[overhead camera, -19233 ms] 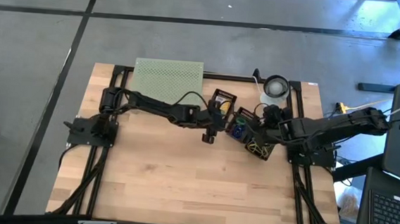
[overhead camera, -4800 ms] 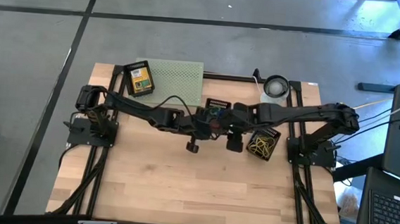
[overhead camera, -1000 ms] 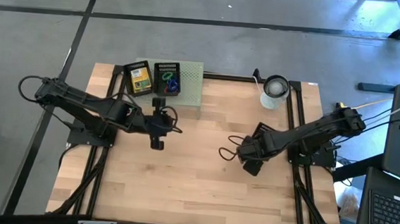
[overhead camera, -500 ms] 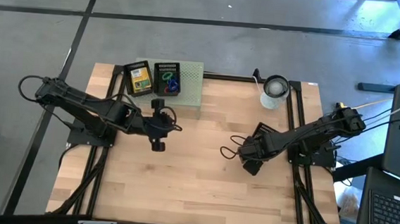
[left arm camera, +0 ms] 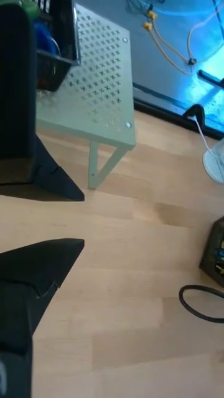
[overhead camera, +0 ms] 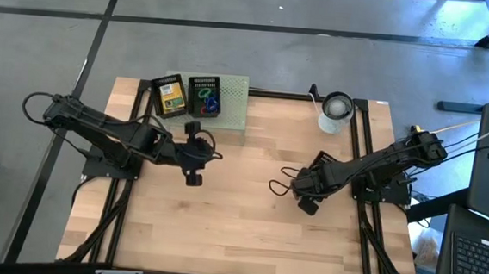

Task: Pick & Place Office Desk Supplies
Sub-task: Put the black bin on the shelf

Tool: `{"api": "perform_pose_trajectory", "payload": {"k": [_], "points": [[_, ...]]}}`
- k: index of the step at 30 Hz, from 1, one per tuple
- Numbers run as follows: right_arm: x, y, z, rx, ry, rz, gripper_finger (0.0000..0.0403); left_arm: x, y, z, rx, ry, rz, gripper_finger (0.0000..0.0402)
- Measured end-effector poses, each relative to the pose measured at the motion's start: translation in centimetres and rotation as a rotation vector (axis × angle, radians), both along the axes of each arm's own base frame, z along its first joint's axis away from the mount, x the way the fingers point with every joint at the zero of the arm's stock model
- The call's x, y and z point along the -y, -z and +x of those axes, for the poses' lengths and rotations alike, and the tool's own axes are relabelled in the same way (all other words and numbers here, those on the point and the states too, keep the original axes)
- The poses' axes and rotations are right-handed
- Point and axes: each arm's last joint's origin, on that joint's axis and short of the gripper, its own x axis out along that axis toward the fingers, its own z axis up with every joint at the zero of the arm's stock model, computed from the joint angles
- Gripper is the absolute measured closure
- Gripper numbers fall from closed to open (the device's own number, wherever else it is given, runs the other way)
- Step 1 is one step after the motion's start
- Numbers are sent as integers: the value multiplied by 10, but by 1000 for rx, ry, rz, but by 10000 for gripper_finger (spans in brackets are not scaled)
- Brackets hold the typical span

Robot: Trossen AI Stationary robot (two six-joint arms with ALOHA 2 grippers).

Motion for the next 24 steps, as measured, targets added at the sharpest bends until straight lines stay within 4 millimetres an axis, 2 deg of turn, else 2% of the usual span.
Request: {"api": "perform_pose_trajectory", "payload": {"k": [5,14,19,24], "points": [[-2,-2,7,56,-117,25,393,4,5,9,18,64,-47,272],[-7,-20,37,290,-220,18,393,15,32,42,-9,200,-3,210],[0,-28,56,359,-225,-38,393,16,50,58,-47,213,25,204],[7,-19,81,338,-260,-56,393,18,65,66,-92,211,31,209]]}}
